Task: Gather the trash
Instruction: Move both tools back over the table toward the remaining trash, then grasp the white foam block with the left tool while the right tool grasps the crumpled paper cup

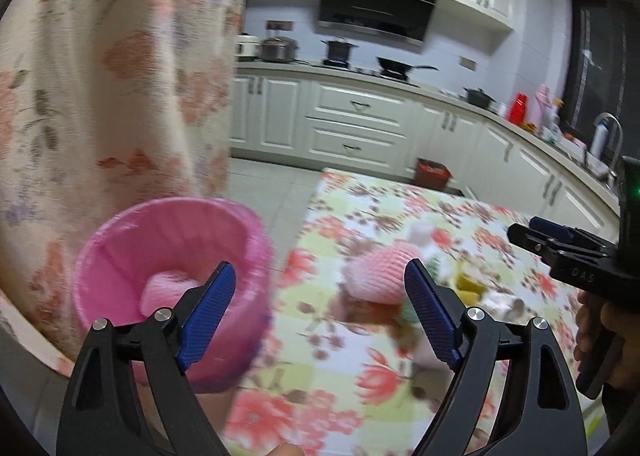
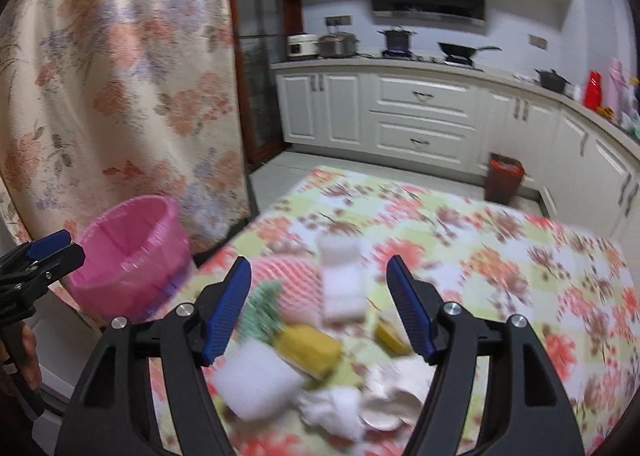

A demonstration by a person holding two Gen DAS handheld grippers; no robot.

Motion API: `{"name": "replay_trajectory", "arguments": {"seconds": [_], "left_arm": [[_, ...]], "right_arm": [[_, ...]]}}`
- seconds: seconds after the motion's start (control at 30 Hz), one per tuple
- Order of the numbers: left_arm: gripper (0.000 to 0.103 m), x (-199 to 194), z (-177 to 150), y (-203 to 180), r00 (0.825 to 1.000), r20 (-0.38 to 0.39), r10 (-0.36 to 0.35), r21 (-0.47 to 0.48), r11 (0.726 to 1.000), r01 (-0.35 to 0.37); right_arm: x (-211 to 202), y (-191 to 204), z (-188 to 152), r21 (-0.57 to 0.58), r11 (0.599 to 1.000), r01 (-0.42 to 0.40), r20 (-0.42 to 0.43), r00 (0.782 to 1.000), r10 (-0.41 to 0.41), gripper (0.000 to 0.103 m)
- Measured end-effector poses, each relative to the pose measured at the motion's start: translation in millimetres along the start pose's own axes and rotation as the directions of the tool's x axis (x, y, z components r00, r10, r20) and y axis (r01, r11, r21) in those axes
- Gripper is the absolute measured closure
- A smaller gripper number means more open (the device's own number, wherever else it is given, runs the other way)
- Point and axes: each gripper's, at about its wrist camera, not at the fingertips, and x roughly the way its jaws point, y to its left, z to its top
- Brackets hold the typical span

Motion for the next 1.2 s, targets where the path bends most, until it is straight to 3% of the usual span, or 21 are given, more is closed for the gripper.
{"name": "replay_trajectory", "arguments": {"seconds": [0.23,0.47,0.77,0.9,1.03,1.2], "left_arm": [[0.023,18,-19,-46,0.995,-0.066,-0.077,0.058,0.995,0.080],[0.023,41,-44,-81,0.979,-0.152,-0.136,0.089,0.985,0.151],[0.023,78,-66,-99,0.957,-0.248,-0.147,0.105,0.978,0.178],[0.032,90,-72,-101,0.950,-0.278,-0.140,0.110,0.978,0.176],[0.052,97,-75,-103,0.944,-0.299,-0.140,0.113,0.977,0.180],[0.053,97,-74,-100,0.942,-0.299,-0.149,0.107,0.976,0.189]], "right_arm": [[-7,-35,-36,0.039,0.998,0.053,-0.042,0.998,-0.051,0.031],[-4,-55,-65,0.055,0.996,0.075,-0.098,0.993,-0.069,0.029],[6,-63,-82,0.065,0.994,0.085,-0.142,0.987,-0.075,0.028],[15,-60,-84,0.065,0.995,0.077,-0.157,0.985,-0.066,0.025],[24,-57,-82,0.071,0.995,0.075,-0.170,0.983,-0.062,0.018],[37,-52,-76,0.073,0.993,0.088,-0.194,0.978,-0.072,0.016]]}}
